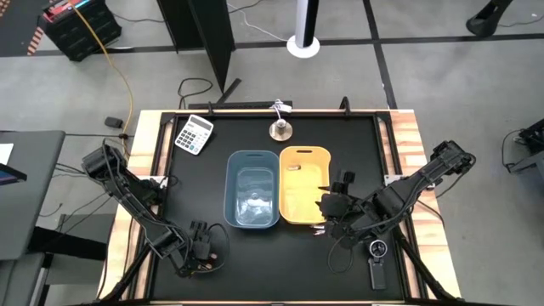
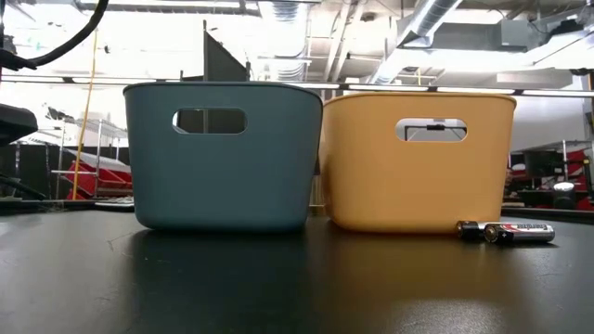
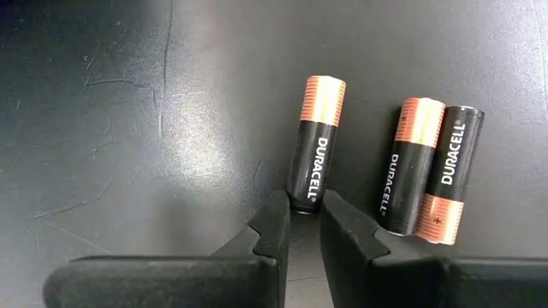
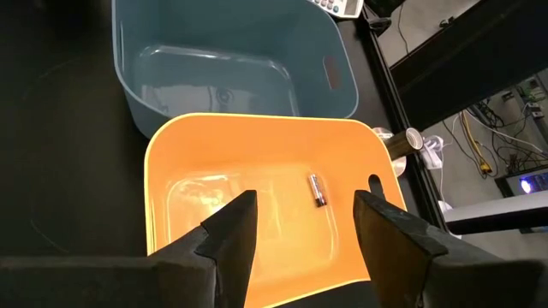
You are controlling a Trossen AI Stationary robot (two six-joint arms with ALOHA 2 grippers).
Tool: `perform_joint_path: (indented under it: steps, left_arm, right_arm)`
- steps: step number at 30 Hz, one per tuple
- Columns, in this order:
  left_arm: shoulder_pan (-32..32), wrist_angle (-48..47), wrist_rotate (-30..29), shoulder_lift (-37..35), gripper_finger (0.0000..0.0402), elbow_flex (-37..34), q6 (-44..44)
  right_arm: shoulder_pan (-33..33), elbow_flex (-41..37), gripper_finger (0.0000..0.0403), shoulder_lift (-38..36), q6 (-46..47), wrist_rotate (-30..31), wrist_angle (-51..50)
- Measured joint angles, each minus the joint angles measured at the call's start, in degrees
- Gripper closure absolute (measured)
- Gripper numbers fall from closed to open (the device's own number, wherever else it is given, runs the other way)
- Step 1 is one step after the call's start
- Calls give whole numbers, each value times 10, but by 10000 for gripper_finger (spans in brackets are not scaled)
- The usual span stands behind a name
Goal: Sort batteries
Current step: Put the black battery into the blue bin
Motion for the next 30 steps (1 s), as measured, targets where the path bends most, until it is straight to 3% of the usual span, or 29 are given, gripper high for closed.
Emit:
perform_joint_path:
  steps: [30]
  left_arm:
    - [0,-29,16,-14,358,7,-6]
  right_arm:
    - [0,0,193,0,0,0,4]
